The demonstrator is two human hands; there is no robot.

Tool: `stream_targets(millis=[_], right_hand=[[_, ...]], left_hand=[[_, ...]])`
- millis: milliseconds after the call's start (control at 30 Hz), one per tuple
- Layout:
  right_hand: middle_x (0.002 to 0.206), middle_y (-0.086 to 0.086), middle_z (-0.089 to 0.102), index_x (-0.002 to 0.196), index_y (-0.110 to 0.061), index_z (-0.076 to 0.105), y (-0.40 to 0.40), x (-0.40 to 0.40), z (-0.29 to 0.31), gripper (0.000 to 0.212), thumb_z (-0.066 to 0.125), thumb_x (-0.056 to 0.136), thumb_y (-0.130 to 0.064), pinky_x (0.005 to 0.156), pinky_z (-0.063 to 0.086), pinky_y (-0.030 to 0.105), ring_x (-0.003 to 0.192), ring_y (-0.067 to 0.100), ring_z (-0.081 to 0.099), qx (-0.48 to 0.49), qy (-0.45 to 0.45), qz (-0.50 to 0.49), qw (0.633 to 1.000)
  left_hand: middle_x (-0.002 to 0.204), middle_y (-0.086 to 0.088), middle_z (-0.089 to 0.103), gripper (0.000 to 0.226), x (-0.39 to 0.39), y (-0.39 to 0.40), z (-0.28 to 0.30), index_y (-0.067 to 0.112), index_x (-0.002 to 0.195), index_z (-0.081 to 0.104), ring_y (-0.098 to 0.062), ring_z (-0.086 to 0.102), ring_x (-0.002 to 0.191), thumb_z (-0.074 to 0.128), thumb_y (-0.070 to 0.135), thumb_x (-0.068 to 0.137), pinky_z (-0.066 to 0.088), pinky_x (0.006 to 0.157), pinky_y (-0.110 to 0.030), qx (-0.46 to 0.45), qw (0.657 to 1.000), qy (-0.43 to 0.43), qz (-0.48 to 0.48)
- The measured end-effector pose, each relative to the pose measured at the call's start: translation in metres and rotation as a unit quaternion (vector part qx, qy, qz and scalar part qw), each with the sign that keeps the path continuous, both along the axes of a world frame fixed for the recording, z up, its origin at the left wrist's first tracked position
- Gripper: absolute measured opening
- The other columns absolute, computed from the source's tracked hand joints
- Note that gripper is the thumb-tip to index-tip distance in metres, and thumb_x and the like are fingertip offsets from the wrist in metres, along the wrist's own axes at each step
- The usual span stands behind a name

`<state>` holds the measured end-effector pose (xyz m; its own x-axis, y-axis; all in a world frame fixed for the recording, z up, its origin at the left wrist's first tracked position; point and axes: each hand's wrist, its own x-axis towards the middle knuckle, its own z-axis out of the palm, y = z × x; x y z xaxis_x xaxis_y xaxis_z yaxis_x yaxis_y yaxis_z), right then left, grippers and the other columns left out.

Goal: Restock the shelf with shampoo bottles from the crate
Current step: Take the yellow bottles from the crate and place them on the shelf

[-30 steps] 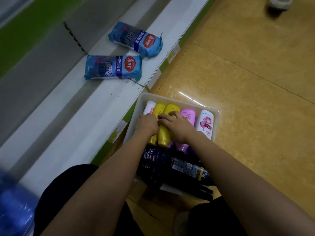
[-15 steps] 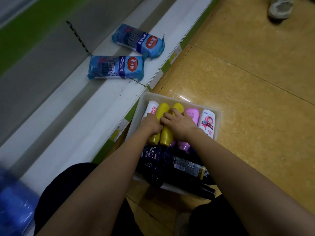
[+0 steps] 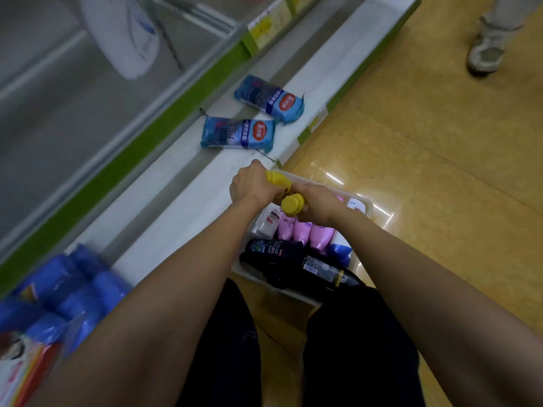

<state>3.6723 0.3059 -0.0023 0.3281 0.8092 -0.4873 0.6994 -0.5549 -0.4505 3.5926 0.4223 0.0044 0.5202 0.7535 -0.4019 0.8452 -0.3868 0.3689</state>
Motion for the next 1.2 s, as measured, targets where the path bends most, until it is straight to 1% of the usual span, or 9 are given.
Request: stream_targets(millis=[133,367,500,600,800,967,1100,1167,1200], right_hand=[[0.124,0.014,0.061,0.128,-0.014,0.049,-0.01,-0.007,0.076,0.051,0.07,0.082,-0.013,0.078,0.036,0.024,0.112,0.03,0.056,0.023,0.048,-0.054,0.997],[0.128,0.017,0.054,0.132,-0.009,0.039,-0.015,-0.017,0.199,0.06,0.07,0.081,-0.016,0.078,0.037,0.028,0.114,0.032,0.052,0.001,0.077,-0.084,0.993],[0.128,0.017,0.054,0.132,-0.008,0.038,-0.014,-0.024,0.274,0.06,0.07,0.082,-0.016,0.076,0.036,0.026,0.113,0.031,0.052,-0.002,0.082,-0.079,0.993],[0.129,0.016,0.053,0.133,-0.008,0.039,-0.012,-0.025,0.333,0.063,0.072,0.08,-0.017,0.077,0.037,0.026,0.115,0.031,0.052,-0.001,0.078,-0.075,0.994],[0.127,0.016,0.055,0.133,-0.008,0.038,0.0,-0.033,0.423,0.069,0.076,0.076,-0.02,0.089,0.047,0.035,0.115,0.034,0.053,0.036,0.08,-0.069,0.994],[0.125,0.016,0.055,0.13,-0.008,0.04,0.014,-0.045,0.486,0.067,0.077,0.075,-0.018,0.09,0.051,0.048,0.111,0.033,0.057,0.073,0.1,-0.06,0.99],[0.122,0.017,0.056,0.128,-0.006,0.039,0.026,-0.052,0.532,0.068,0.078,0.074,-0.019,0.086,0.054,0.05,0.108,0.034,0.059,0.104,0.1,-0.038,0.989],[0.123,0.016,0.056,0.129,-0.006,0.038,0.03,-0.056,0.554,0.071,0.079,0.073,-0.021,0.085,0.055,0.049,0.109,0.033,0.059,0.114,0.095,-0.031,0.988],[0.123,0.015,0.056,0.13,-0.006,0.038,0.033,-0.058,0.565,0.072,0.079,0.073,-0.021,0.084,0.055,0.049,0.109,0.032,0.059,0.122,0.094,-0.025,0.988]], left_hand=[[0.116,-0.011,0.061,0.05,-0.012,-0.008,0.072,0.014,0.112,0.055,-0.032,0.057,0.109,0.073,0.04,0.073,0.043,0.078,-0.033,0.015,1.0,-0.008,0.0],[0.096,-0.01,0.069,0.031,-0.032,-0.019,0.192,0.011,0.094,0.064,-0.03,0.064,0.092,0.072,0.027,0.068,0.052,0.071,-0.033,-0.025,0.999,-0.035,0.016],[0.087,-0.011,0.067,0.026,-0.047,-0.021,0.268,0.007,0.083,0.066,-0.029,0.063,0.085,0.075,0.024,0.065,0.037,0.055,-0.027,-0.046,0.997,-0.043,0.036],[0.076,-0.008,0.059,0.021,-0.057,-0.021,0.328,0.011,0.074,0.061,-0.027,0.058,0.075,0.078,0.021,0.065,0.034,0.051,-0.026,-0.072,0.993,-0.069,0.062],[0.084,-0.016,0.067,0.029,-0.074,-0.011,0.425,0.01,0.073,0.065,-0.028,0.064,0.084,0.084,0.021,0.053,0.056,0.076,-0.041,-0.099,0.978,-0.148,0.112],[0.088,-0.015,0.071,0.02,-0.093,-0.003,0.49,0.013,0.062,0.06,-0.029,0.068,0.085,0.078,0.021,0.065,0.057,0.076,-0.042,-0.055,0.978,-0.163,0.115],[0.088,-0.016,0.072,0.019,-0.105,0.0,0.538,0.007,0.08,0.068,-0.029,0.071,0.078,0.074,0.021,0.069,0.059,0.071,-0.043,-0.061,0.97,-0.205,0.118],[0.089,-0.021,0.07,0.029,-0.112,0.003,0.557,0.005,0.078,0.064,-0.032,0.071,0.081,0.075,0.025,0.061,0.059,0.071,-0.046,-0.069,0.961,-0.237,0.123],[0.092,-0.024,0.069,0.045,-0.114,0.006,0.565,0.003,0.083,0.062,-0.035,0.07,0.085,0.075,0.032,0.052,0.059,0.071,-0.048,-0.068,0.957,-0.254,0.125]])
